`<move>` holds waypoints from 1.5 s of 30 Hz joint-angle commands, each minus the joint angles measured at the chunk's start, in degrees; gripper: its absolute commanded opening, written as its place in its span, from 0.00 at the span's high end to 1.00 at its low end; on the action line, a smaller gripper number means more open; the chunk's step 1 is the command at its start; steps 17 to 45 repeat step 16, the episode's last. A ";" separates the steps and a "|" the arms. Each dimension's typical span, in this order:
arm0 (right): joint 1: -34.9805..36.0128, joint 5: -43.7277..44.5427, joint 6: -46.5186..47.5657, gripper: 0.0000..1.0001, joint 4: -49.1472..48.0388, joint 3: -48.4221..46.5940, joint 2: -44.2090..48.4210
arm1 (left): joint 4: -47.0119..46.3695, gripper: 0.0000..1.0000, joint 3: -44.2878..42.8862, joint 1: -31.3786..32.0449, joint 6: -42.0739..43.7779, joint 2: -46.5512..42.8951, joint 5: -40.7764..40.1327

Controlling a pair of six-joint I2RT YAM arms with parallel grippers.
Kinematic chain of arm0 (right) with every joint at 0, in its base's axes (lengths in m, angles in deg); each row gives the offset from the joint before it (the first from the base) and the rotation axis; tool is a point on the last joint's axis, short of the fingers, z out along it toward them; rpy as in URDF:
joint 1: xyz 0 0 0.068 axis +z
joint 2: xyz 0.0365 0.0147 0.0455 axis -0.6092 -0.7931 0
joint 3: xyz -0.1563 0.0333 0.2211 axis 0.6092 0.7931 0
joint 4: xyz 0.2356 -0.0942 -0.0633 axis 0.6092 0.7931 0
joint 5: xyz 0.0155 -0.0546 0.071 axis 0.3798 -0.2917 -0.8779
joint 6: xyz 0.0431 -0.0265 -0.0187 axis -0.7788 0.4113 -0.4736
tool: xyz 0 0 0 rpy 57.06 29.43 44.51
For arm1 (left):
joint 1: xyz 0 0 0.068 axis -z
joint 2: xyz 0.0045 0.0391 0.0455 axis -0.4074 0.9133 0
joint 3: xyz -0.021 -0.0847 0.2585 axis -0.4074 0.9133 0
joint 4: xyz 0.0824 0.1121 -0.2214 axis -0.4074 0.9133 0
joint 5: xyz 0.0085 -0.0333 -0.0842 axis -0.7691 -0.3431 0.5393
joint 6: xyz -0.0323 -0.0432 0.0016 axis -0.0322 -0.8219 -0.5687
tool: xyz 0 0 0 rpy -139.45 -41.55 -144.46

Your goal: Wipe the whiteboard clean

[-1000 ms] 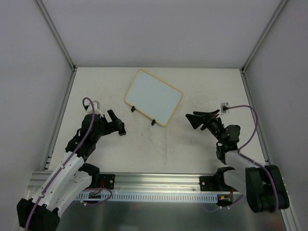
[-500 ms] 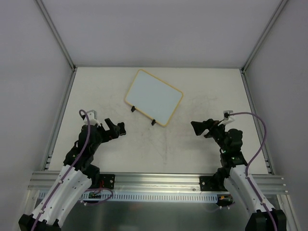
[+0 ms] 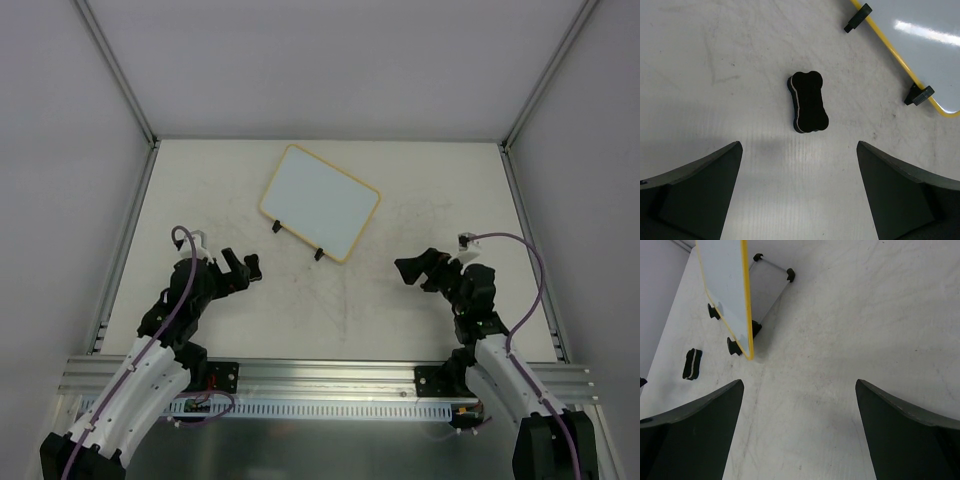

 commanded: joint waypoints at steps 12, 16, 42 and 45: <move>-0.12 1.70 -0.14 0.01 -3.69 0.24 1.84 | -1.91 0.01 -0.57 -0.64 -0.08 -0.06 -1.25; -0.12 0.38 0.38 0.01 -3.78 -0.20 0.96 | -1.91 0.01 -0.66 -0.55 -0.08 -0.15 -1.34; -0.12 0.38 0.38 0.01 -3.78 -0.20 0.96 | -1.91 0.01 -0.66 -0.55 -0.08 -0.15 -1.34; -0.12 0.38 0.38 0.01 -3.78 -0.20 0.96 | -1.91 0.01 -0.66 -0.55 -0.08 -0.15 -1.34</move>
